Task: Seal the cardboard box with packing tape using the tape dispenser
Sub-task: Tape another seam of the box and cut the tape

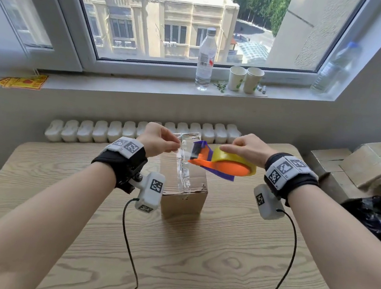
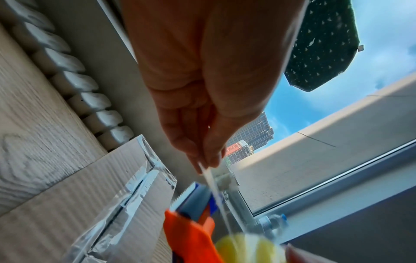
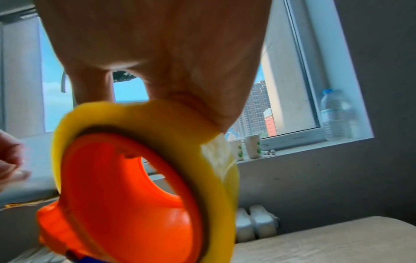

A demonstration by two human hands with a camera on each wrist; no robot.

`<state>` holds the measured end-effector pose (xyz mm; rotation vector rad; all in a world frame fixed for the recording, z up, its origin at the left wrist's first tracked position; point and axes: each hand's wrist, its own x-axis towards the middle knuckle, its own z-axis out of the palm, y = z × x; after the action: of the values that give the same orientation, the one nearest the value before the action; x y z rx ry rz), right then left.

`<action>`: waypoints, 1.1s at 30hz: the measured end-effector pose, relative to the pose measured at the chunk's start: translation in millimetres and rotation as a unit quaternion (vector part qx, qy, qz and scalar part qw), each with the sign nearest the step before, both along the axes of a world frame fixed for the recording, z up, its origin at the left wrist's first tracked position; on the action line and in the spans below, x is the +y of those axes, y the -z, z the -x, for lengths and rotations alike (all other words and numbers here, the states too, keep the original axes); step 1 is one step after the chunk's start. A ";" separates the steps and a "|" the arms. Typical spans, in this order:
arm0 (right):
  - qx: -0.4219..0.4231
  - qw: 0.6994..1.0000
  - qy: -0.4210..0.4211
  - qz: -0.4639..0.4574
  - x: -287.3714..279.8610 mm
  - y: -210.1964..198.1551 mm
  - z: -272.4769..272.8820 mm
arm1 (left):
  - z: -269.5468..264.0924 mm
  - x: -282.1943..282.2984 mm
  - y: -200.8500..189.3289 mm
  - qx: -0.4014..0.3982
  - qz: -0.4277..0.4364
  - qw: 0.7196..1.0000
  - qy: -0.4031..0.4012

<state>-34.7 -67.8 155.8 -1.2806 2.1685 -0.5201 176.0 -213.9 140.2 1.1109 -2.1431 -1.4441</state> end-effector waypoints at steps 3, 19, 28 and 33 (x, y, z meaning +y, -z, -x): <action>0.014 1.000 0.024 0.002 12.2 1.9 10.8 | -4.0 0.1 -1.0 0.003 -0.007 1.000 -0.008; 0.137 0.975 0.051 -0.169 44.9 37.7 15.6 | -44.9 30.5 57.7 -0.036 -0.138 0.989 -0.046; 0.144 0.973 0.013 -0.182 23.8 86.2 2.7 | -70.0 35.9 83.2 -0.030 -0.238 0.961 -0.141; 0.133 0.976 0.015 -0.169 18.0 93.9 2.2 | -64.7 34.3 98.8 -0.048 -0.218 0.956 -0.191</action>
<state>-36.8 -49.7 61.9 -1.1815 2.3676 0.0185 240.7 -179.6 41.4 1.6715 -1.5698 -1.7363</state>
